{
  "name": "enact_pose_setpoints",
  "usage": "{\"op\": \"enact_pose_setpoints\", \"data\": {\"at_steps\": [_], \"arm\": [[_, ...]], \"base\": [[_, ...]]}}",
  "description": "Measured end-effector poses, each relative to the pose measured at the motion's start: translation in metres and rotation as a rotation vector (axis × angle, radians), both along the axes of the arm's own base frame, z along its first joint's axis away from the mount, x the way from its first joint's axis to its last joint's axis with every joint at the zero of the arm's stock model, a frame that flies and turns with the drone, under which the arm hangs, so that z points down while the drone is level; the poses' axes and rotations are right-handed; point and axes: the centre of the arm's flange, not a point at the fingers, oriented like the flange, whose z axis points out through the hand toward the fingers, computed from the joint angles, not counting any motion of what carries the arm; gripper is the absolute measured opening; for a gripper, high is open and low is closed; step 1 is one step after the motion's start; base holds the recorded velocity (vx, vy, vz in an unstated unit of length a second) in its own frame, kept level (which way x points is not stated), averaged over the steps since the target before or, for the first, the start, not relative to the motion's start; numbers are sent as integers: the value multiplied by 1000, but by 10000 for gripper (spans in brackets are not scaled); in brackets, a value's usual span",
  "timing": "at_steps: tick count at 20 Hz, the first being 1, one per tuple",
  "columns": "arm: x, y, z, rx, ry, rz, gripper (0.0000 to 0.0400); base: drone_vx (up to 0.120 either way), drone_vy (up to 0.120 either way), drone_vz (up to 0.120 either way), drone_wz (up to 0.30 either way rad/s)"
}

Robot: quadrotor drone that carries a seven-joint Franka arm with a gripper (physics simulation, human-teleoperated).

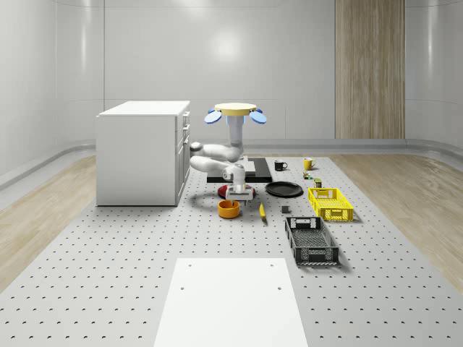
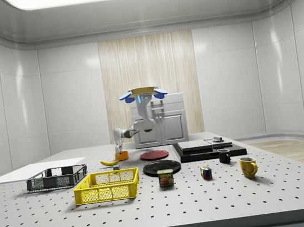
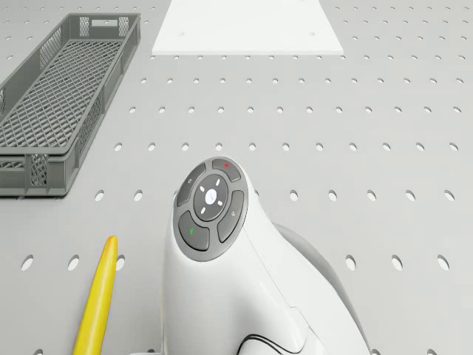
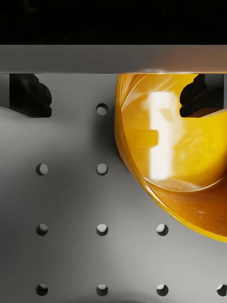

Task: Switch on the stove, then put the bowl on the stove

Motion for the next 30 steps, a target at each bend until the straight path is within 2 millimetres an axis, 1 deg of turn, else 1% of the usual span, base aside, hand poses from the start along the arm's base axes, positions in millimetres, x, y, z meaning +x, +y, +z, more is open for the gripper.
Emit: {"op": "enact_pose_setpoints", "data": {"at_steps": [5,14,15,16,17,18,20,22,24,27,30], "arm": [[0,5,11,0,0,0,400],[0,1,18,0,0,0,400],[0,1,18,0,0,0,354],[0,0,18,0,0,0,298],[0,0,18,0,0,0,254],[0,0,18,0,0,0,220],[0,0,18,0,0,0,173],[0,0,19,0,0,0,144],[0,0,19,0,0,0,127],[0,0,19,0,0,0,113],[0,0,13,0,0,0,106]], "base": [[0,0,0,0],[0,0,0,0],[0,0,0,0],[0,0,0,0],[0,0,0,0],[0,0,0,0],[0,0,0,0],[0,0,0,0],[0,0,0,0],[0,0,0,0],[0,0,0,0]]}}
